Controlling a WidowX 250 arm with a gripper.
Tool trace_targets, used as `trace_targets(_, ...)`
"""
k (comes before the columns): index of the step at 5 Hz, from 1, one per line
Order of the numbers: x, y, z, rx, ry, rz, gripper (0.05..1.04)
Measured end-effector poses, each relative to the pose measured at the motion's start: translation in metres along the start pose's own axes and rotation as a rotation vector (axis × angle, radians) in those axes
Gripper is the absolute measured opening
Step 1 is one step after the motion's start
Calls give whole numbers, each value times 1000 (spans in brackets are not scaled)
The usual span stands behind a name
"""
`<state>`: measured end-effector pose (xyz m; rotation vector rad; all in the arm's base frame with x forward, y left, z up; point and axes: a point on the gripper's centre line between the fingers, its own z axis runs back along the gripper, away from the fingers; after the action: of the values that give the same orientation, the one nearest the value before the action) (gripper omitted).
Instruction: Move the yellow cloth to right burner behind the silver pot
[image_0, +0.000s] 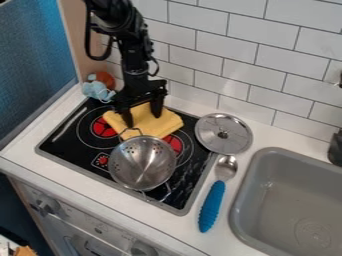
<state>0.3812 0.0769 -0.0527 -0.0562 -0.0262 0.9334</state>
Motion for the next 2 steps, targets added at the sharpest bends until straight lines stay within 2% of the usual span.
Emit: trace_targets(2, -46, -16, -2, -6, 25, -147, 998)
